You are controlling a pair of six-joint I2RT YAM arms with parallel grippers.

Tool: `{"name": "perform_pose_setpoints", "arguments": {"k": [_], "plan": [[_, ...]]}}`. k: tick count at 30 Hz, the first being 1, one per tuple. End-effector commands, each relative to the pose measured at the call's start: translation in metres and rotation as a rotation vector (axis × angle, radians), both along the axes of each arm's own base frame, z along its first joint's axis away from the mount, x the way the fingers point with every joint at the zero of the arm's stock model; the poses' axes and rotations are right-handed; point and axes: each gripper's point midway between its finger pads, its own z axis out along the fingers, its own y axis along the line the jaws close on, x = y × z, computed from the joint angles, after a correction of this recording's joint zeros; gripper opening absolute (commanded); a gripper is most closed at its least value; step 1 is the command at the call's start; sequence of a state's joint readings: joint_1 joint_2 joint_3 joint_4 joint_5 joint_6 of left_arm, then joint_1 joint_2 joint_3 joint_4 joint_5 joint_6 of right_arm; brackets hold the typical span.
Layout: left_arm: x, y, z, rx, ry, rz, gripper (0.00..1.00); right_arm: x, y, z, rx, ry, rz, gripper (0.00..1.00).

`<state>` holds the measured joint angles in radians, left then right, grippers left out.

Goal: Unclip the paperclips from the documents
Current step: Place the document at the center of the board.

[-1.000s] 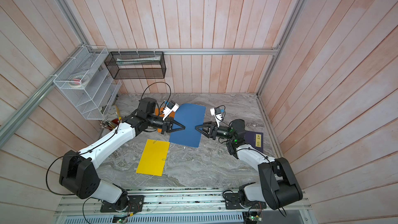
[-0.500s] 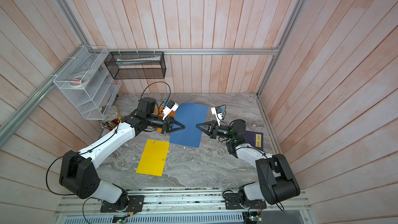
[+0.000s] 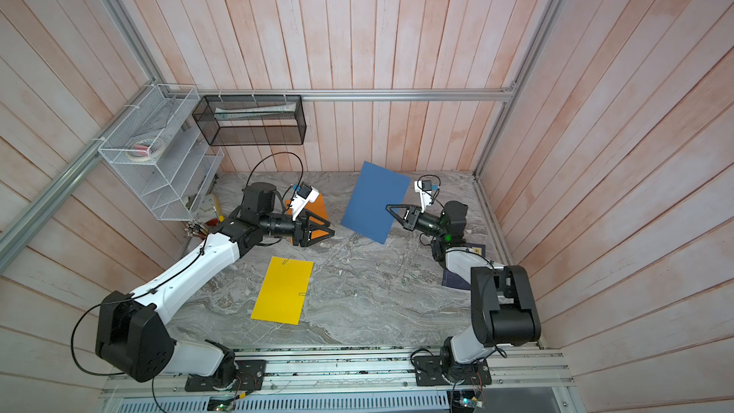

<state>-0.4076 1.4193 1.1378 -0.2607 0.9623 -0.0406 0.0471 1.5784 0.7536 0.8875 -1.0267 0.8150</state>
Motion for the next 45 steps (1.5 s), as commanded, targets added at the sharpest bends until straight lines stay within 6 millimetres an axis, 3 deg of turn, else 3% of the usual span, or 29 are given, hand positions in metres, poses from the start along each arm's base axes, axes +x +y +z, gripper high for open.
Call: {"name": "perform_pose_setpoints", "arguments": {"k": [1, 6, 11, 18, 22, 28, 34, 39, 45], "plan": [[0.002, 0.005, -0.001, 0.003, -0.017, 0.039, 0.67, 0.036, -0.028, -0.025, -0.058, 0.068, -0.129, 0.00], [-0.001, 0.007, -0.005, 0.009, -0.007, 0.050, 0.67, 0.076, -0.069, -0.067, -0.087, 0.205, -0.249, 0.00], [-0.003, 0.010, -0.008, 0.012, -0.004, 0.060, 0.67, 0.099, -0.105, -0.108, -0.157, 0.341, -0.346, 0.00], [-0.002, 0.010, -0.006, 0.006, -0.015, 0.062, 0.67, 0.106, -0.146, -0.167, -0.280, 0.541, -0.455, 0.00], [0.000, 0.009, -0.008, 0.009, -0.006, 0.060, 0.67, 0.107, -0.162, -0.185, -0.334, 0.613, -0.493, 0.00], [-0.001, 0.010, -0.011, 0.011, -0.006, 0.063, 0.67, 0.114, -0.175, -0.198, -0.406, 0.671, -0.518, 0.02], [-0.004, 0.013, -0.012, 0.004, 0.021, 0.095, 0.67, 0.114, -0.187, -0.204, -0.483, 0.731, -0.529, 0.31], [0.003, 0.018, -0.025, 0.049, 0.028, 0.146, 0.67, 0.110, -0.190, -0.198, -0.516, 0.734, -0.552, 0.43], [0.008, 0.024, -0.038, 0.079, 0.063, 0.216, 0.67, 0.112, -0.200, -0.177, -0.578, 0.706, -0.590, 0.48]]}}
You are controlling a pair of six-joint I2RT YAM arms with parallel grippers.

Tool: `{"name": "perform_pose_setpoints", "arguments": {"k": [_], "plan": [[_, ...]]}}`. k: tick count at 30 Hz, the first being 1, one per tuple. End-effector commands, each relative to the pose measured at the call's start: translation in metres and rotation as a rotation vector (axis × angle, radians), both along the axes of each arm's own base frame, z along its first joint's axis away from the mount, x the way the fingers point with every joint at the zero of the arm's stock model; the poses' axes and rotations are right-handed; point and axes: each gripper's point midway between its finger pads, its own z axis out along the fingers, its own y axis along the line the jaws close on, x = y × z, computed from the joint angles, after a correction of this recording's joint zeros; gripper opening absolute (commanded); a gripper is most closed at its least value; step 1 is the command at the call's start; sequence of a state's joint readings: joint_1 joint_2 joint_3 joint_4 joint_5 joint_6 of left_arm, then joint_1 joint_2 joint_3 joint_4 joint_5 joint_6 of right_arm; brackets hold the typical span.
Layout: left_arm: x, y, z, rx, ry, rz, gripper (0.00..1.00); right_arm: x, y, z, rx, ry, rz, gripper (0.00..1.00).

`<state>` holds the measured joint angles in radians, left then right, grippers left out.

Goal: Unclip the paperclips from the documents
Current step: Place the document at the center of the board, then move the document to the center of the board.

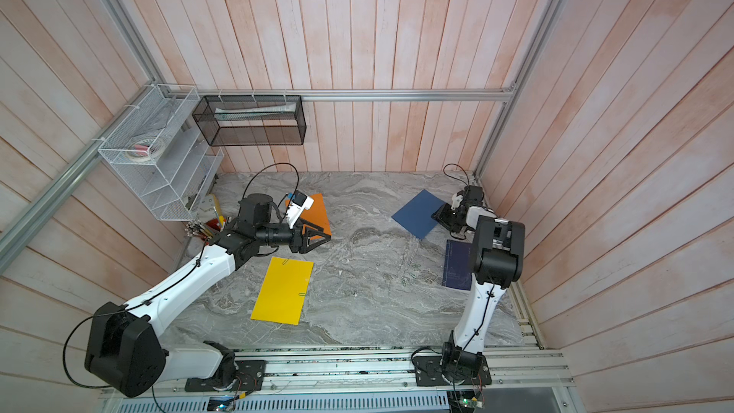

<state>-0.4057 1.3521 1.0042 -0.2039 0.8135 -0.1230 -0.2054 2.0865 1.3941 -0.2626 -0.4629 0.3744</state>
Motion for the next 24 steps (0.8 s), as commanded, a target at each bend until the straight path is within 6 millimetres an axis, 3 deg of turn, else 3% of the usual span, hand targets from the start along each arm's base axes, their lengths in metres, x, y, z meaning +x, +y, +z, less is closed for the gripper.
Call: {"name": "perform_pose_setpoints", "arguments": {"k": [1, 6, 13, 24], "plan": [[0.005, 0.009, -0.009, 0.029, 0.014, 0.072, 0.67, 0.000, -0.008, 0.026, -0.074, -0.015, -0.001, 0.48], [0.019, 0.021, -0.038, 0.122, 0.118, 0.190, 0.67, -0.007, 0.005, 0.049, -0.082, -0.037, 0.043, 0.49], [0.016, 0.037, -0.068, 0.158, 0.227, 0.318, 0.67, -0.038, 0.045, 0.064, -0.050, -0.053, 0.131, 0.52], [-0.003, 0.096, -0.122, 0.321, 0.358, 0.616, 0.67, -0.093, 0.117, 0.094, 0.029, -0.127, 0.309, 0.57]]}}
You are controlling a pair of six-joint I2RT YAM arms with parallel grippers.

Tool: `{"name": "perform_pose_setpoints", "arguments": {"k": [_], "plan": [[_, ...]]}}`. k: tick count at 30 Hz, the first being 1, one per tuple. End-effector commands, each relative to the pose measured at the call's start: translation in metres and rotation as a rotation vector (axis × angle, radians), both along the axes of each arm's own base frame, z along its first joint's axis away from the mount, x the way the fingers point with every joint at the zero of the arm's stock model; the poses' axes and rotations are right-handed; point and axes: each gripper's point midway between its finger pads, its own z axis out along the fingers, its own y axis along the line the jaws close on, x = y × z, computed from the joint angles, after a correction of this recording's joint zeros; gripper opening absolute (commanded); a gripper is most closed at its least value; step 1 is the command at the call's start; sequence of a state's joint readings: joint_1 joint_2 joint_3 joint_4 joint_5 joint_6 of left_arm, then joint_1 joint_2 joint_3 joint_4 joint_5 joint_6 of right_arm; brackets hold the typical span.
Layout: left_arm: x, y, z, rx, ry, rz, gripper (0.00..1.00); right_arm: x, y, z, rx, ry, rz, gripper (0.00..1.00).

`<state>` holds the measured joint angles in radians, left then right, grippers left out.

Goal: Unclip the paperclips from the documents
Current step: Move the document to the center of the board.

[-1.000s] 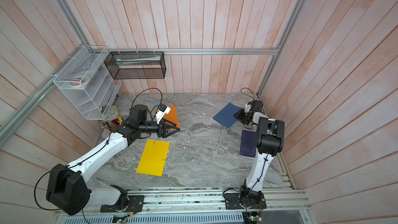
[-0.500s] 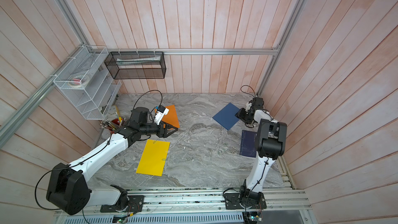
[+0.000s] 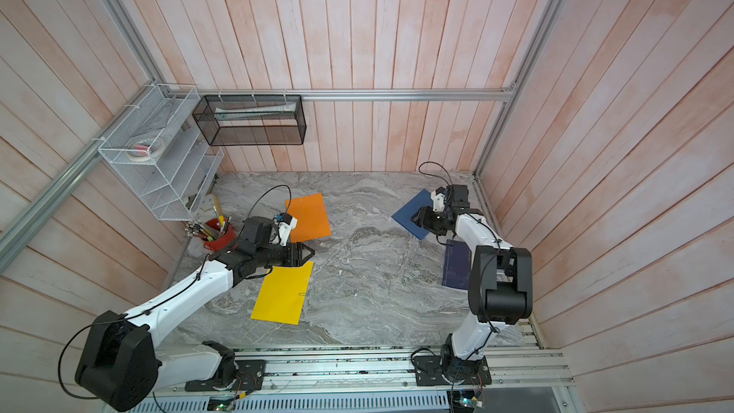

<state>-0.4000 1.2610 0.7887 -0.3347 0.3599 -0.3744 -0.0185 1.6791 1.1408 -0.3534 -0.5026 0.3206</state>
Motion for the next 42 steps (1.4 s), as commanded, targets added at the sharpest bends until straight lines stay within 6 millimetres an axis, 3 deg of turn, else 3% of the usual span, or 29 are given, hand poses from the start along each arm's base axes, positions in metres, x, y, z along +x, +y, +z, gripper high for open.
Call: {"name": "perform_pose_setpoints", "arguments": {"k": [1, 7, 12, 21, 35, 42], "plan": [[-0.004, 0.028, -0.021, 0.079, 0.058, 0.140, 0.67, -0.016, 0.022, 0.017, 0.038, -0.040, 0.078, 0.58], [-0.006, 0.058, -0.043, 0.175, 0.127, 0.278, 0.67, -0.045, 0.054, 0.033, 0.099, -0.091, 0.185, 0.60], [-0.005, 0.079, -0.057, 0.221, 0.183, 0.368, 0.67, -0.066, 0.078, 0.031, 0.123, -0.090, 0.262, 0.61], [-0.008, 0.114, -0.089, 0.311, 0.300, 0.473, 0.69, -0.079, 0.099, 0.031, 0.158, -0.102, 0.322, 0.63], [-0.027, 0.132, -0.124, 0.386, 0.398, 0.495, 0.74, -0.079, 0.106, 0.038, 0.178, -0.115, 0.359, 0.66], [-0.043, 0.117, -0.136, 0.327, 0.481, 0.446, 0.74, -0.080, 0.109, 0.041, 0.182, -0.122, 0.365, 0.67]]}}
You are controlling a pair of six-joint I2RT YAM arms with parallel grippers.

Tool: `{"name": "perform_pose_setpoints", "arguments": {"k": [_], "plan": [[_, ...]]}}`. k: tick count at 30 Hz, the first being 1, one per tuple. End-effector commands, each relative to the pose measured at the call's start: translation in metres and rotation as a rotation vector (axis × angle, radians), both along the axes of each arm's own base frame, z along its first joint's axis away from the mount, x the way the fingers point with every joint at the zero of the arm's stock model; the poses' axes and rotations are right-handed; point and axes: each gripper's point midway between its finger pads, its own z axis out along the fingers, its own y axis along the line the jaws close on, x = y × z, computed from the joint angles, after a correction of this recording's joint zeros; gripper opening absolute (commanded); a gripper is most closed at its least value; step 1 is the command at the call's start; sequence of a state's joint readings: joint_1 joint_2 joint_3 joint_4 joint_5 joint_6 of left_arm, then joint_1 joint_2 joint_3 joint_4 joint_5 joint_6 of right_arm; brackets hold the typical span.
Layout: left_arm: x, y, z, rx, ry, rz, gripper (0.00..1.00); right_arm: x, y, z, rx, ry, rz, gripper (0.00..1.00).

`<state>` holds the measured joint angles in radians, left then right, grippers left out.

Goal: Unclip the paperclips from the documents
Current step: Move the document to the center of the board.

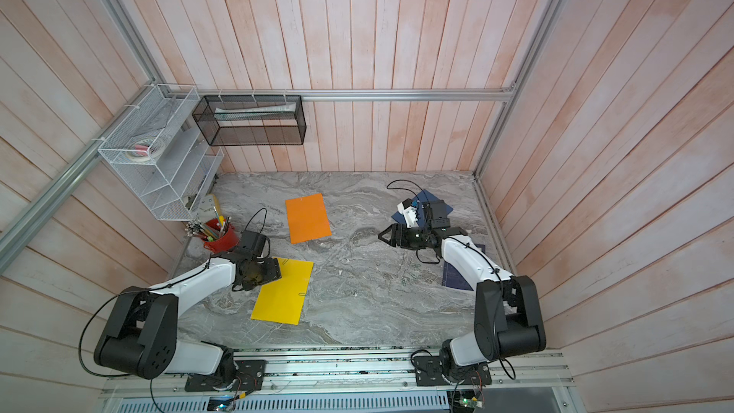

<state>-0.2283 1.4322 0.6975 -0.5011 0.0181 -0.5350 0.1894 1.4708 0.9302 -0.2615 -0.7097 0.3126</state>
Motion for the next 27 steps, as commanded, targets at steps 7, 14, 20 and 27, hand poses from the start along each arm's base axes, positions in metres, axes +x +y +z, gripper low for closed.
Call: {"name": "perform_pose_setpoints", "arguments": {"k": [7, 14, 20, 27], "plan": [[-0.047, -0.036, -0.026, -0.109, 0.165, -0.058, 0.74, -0.004, 0.006, 0.010, 0.028, -0.039, 0.025, 0.67], [-0.060, -0.073, -0.027, -0.179, 0.192, -0.087, 0.74, -0.015, 0.013, 0.007, 0.035, -0.032, 0.043, 0.67], [-0.060, -0.105, -0.020, -0.228, 0.199, -0.145, 0.75, -0.037, 0.028, -0.007, 0.032, 0.011, 0.088, 0.68], [-0.070, -0.137, -0.023, -0.263, 0.247, -0.240, 0.75, -0.086, 0.054, -0.036, 0.014, 0.105, 0.163, 0.68]]}}
